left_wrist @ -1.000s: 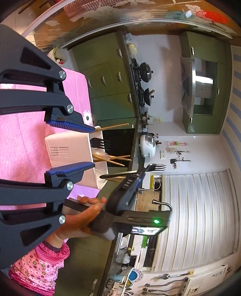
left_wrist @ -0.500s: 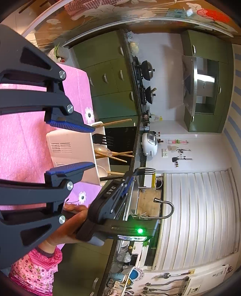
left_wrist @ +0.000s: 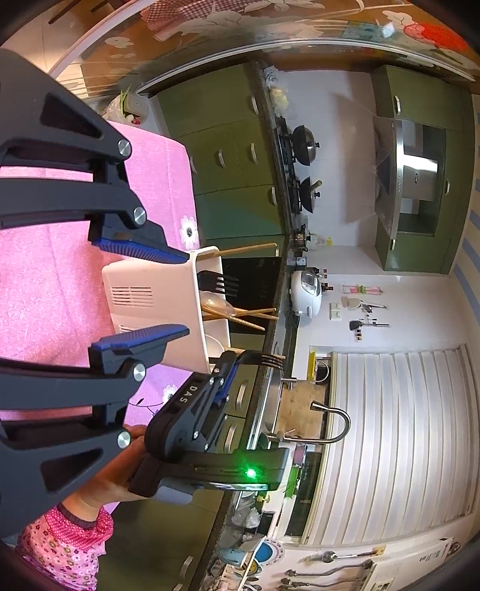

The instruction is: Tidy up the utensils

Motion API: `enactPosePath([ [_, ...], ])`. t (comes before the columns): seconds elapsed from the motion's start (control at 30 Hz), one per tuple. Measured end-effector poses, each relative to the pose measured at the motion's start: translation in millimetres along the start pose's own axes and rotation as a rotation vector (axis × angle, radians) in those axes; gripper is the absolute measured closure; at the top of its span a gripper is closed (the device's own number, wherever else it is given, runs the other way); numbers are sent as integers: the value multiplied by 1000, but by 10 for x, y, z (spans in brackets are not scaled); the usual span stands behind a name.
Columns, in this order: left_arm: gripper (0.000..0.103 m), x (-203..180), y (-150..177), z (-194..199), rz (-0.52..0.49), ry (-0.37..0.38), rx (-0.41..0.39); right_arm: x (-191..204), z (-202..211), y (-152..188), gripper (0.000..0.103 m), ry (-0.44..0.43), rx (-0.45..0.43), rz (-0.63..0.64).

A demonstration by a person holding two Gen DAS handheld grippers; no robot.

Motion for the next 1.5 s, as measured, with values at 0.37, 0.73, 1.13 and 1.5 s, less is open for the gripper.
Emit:
enactPosePath([
  [0.37, 68, 41, 34, 40, 27, -11, 9, 28, 149, -52, 53, 28, -45, 1],
  [0.73, 6, 168, -4, 303, 118, -107, -69, -6, 1301, -73, 9, 19, -85, -19],
  [1.13, 6, 147, 64, 516, 131, -146, -26, 83, 2272, 48, 4, 43, -68, -11],
  [1.5, 6, 81, 82, 681, 96, -149, -3, 113, 2526, 91, 4, 43, -58, -58],
])
Point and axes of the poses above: each gripper's, at about its wrist camera, not at the fingertips, and z roughly against the way its jaws point, x to its left, y to its underside, the point moved 4 cm from there along -z, roughly the way its jaws point, and after that the axes turned 5 degrees about -x, right-handed, at the moved point
